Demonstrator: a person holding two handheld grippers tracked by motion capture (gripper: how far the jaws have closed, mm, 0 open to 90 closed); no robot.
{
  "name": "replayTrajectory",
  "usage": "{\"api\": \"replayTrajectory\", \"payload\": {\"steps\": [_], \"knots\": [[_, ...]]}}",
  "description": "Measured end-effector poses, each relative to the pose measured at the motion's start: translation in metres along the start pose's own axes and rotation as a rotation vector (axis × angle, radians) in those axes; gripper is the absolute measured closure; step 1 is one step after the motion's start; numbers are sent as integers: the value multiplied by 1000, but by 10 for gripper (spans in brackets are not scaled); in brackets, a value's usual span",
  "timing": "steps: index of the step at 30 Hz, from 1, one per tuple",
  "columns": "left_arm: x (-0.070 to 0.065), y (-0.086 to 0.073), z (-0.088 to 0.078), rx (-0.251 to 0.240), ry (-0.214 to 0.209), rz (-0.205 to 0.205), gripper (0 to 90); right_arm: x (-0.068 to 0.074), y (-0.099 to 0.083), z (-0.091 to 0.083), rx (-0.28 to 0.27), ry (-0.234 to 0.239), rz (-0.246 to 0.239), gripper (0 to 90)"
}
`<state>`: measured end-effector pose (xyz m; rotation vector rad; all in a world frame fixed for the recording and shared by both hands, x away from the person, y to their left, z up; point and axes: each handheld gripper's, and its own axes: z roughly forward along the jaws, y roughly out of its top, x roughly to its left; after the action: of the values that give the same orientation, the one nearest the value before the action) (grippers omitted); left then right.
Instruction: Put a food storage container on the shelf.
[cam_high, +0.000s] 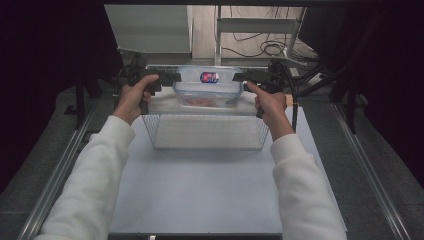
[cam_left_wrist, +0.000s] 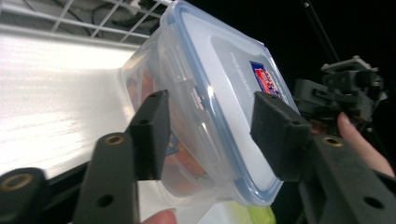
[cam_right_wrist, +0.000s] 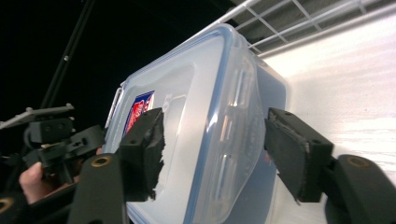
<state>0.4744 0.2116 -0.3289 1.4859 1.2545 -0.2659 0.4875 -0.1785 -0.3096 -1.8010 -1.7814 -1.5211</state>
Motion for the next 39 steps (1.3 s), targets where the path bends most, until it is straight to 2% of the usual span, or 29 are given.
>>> {"api": "replayTrajectory", "payload": {"steps": [3, 7, 10, 12, 16, 20, 22, 23, 25, 27, 29, 33, 36, 39], "knots": [[-8, -3, -5, -24, -15, 50, 409, 6, -2, -9, -45, -17, -64, 347], [-24, -11, -12, -36, 5, 143, 350, 12, -7, -25, -85, 9, -177, 347], [-34, -21, -19, -45, 30, 210, 316, 13, -12, -36, -86, 18, -257, 349], [-37, -28, -23, -46, 36, 240, 307, 14, -17, -43, -83, 35, -305, 361], [-44, -51, -32, -49, 56, 306, 299, 17, -33, -55, -86, 25, -414, 410], [-46, -75, -40, -48, 43, 342, 296, 18, -54, -64, -82, 32, -505, 540], [-48, -86, -41, -41, 49, 355, 297, 18, -62, -65, -57, 8, -570, 660], [-48, -91, -42, -36, 57, 377, 297, 17, -66, -64, -51, -17, -612, 705], [-51, -100, -40, -24, 77, 401, 298, 15, -71, -61, -38, -35, -658, 785], [-53, -107, -39, -14, 87, 421, 298, 14, -75, -55, -22, -37, -678, 858], [-54, -113, -36, -5, 93, 433, 297, 13, -78, -47, -11, -41, -696, 890], [-53, -124, -32, 9, 98, 447, 295, 14, -82, -27, 11, -49, -715, 892], [-48, -128, -29, 19, 92, 443, 293, 15, -82, -12, 20, -58, -707, 892], [-44, -131, -28, 25, 93, 433, 292, 13, -80, -5, 8, -74, -694, 893]]}}
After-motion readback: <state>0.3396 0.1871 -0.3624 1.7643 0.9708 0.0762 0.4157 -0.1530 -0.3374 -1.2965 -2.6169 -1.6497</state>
